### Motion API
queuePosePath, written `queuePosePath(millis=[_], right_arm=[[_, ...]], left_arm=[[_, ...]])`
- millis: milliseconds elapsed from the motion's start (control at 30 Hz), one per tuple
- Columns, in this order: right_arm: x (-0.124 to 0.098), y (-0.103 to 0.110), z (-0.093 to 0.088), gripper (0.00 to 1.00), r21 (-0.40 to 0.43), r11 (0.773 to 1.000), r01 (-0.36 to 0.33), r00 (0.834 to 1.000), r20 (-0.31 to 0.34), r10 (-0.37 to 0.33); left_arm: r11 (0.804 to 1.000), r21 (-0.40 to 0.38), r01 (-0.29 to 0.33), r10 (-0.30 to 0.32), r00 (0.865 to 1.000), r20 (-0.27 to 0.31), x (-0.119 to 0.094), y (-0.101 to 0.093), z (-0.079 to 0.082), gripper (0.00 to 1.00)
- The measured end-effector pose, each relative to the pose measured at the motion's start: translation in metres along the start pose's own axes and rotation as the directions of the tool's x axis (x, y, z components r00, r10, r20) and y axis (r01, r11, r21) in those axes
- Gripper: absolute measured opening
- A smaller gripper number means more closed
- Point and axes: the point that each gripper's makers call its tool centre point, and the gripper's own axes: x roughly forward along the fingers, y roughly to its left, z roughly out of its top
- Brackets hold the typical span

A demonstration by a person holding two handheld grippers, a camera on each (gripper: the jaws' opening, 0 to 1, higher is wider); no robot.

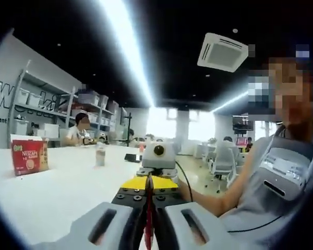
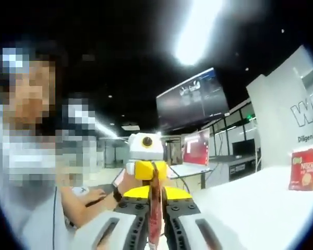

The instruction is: Tear open the coffee pouch, take out the coffee, and pour the coffee from the pouch into the cup

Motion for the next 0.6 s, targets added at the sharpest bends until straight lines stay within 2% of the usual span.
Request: queuePosePath(millis=[200,300,367,433,500,567,600], right_arm=[[-0.001,-0.003,-0.002,0.03,0.005,1.000,0.015,1.000,-0.015,-0.015],[-0.001,-0.007,-0.002,0.02,0.012,0.999,0.050,0.999,-0.020,-0.050],[-0.001,-0.017,0.001,0.01,0.010,0.993,0.122,0.993,-0.010,-0.122],[-0.002,-0.028,0.002,0.01,0.013,0.982,0.191,0.982,-0.006,-0.191],[-0.003,-0.040,0.002,0.01,0.012,0.960,0.279,0.960,-0.003,-0.279],[-0.003,-0.052,-0.001,0.01,-0.031,0.930,0.365,0.931,-0.019,-0.366],[-0.003,-0.057,-0.002,0.01,-0.058,0.912,0.406,0.913,-0.025,-0.408]], left_arm=[[1.000,-0.009,-0.005,0.005,1.000,-0.008,0.001,0.000,-0.004,0.03],[0.998,0.008,-0.068,0.068,0.998,-0.006,0.002,0.008,-0.003,0.03],[0.991,0.029,-0.132,0.132,0.991,0.007,0.003,0.016,0.000,0.03],[0.975,0.055,-0.213,0.213,0.977,0.008,0.004,0.026,0.002,0.02],[0.949,0.090,-0.301,0.301,0.954,0.013,0.004,0.037,0.004,0.02],[0.908,0.145,-0.393,0.396,0.918,0.007,0.004,0.049,0.003,0.02],[0.880,0.174,-0.443,0.449,0.894,0.005,0.005,0.056,0.001,0.02]])
